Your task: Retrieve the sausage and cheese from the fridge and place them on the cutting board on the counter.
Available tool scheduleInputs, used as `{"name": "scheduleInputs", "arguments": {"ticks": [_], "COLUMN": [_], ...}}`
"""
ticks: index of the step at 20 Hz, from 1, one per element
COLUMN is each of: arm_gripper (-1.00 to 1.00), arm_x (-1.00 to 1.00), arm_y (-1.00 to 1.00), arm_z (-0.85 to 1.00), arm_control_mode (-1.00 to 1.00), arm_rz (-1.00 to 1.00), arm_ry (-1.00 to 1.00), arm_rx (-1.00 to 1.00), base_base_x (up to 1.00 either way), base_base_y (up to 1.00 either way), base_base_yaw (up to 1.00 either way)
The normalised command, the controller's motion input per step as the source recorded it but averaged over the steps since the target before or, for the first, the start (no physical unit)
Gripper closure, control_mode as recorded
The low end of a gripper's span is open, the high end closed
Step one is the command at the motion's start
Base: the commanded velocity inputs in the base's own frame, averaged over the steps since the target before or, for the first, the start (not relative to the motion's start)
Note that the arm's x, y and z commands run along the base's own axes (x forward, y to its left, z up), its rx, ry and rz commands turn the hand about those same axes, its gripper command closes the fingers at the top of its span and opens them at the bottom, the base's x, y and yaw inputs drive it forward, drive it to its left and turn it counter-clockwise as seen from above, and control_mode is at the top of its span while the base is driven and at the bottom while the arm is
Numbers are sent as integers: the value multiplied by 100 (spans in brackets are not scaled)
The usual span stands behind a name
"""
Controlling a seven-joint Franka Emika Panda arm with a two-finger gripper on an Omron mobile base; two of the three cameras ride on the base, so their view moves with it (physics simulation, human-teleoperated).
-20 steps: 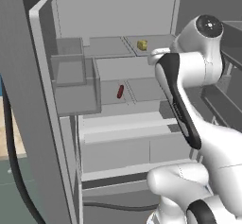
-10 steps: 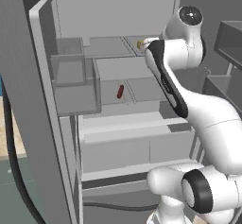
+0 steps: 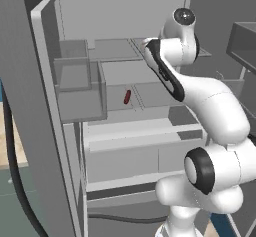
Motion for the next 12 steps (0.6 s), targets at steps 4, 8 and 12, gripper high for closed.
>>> {"name": "scheduleInputs", "arguments": {"ticks": [4, 8, 12], "arm_gripper": [-100, -100, -100], "arm_x": [85, 88, 94], "arm_y": [-4, -4, -2], "arm_z": [-6, -7, -10], "arm_control_mode": [-100, -100, -100], "arm_rz": [0, 0, 0], "arm_ry": [4, 8, 11], "arm_rx": [0, 0, 0], "base_base_x": [0, 0, 0], "base_base_y": [0, 0, 0], "base_base_yaw": [0, 0, 0]}}
